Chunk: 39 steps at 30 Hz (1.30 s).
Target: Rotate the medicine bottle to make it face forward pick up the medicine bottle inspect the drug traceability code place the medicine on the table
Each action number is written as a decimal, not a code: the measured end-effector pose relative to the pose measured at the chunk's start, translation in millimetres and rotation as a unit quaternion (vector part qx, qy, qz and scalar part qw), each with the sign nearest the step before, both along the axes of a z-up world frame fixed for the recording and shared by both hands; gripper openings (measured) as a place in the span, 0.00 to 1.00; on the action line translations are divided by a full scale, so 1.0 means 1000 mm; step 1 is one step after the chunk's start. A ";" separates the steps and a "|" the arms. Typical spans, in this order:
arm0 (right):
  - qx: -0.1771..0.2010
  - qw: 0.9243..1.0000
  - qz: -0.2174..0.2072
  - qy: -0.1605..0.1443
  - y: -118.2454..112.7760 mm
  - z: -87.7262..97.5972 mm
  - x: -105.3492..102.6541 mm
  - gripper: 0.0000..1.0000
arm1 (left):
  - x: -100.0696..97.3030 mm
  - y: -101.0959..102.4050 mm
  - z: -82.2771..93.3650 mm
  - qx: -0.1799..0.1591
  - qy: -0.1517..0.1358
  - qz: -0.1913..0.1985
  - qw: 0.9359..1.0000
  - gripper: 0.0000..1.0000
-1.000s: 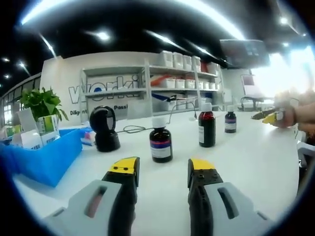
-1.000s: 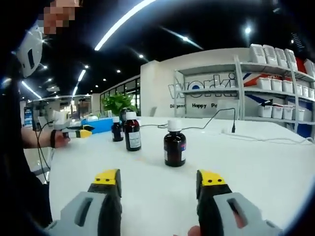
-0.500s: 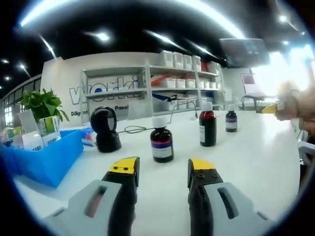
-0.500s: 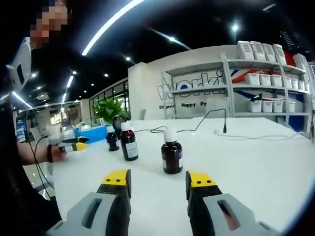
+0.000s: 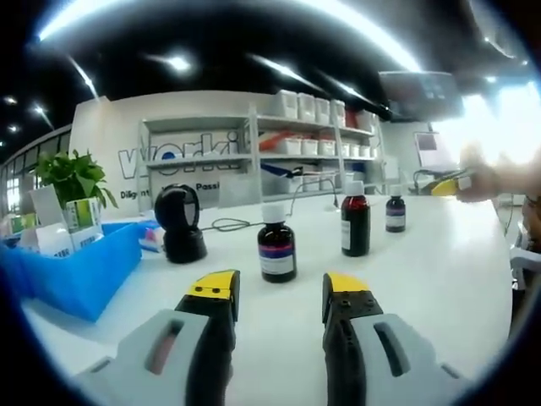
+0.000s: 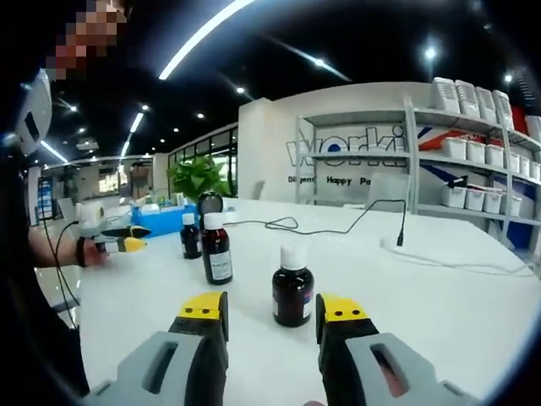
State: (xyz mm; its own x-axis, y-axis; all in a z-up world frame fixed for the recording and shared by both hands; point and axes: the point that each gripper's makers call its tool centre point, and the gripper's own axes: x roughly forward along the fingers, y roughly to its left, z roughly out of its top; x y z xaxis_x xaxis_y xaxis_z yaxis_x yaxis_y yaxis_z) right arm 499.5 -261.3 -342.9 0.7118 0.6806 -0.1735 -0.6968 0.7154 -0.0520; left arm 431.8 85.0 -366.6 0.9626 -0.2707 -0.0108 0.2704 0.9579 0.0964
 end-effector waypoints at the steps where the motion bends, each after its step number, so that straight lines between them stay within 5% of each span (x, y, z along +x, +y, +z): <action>1: -0.002 1.000 0.002 0.001 0.000 -0.002 0.003 0.36 | 0.000 0.000 0.000 0.001 0.000 -0.001 1.000 0.30; 21: -0.062 0.991 0.119 -0.004 0.014 -0.002 0.049 0.34 | 0.001 -0.003 -0.003 0.006 0.008 -0.004 1.000 0.30; 30: -0.085 0.967 0.239 0.021 0.035 -0.012 0.064 0.41 | 0.002 -0.002 -0.005 0.009 0.012 0.000 1.000 0.29; 32: -0.091 0.957 0.273 0.044 0.039 -0.019 0.063 0.40 | 0.003 -0.002 -0.006 0.013 0.015 0.003 1.000 0.29; 39: -0.109 0.943 0.310 0.058 0.048 -0.040 0.068 0.41 | 0.004 -0.001 -0.008 0.021 0.018 0.009 1.000 0.29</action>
State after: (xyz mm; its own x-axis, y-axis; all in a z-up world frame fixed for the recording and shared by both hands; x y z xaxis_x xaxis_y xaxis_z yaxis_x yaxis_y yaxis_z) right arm 567.6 -213.1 -382.9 0.1572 0.8984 -0.4100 -0.9874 0.1504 -0.0490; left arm 435.8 84.0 -374.1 0.9661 -0.2516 -0.0572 0.2570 0.9581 0.1263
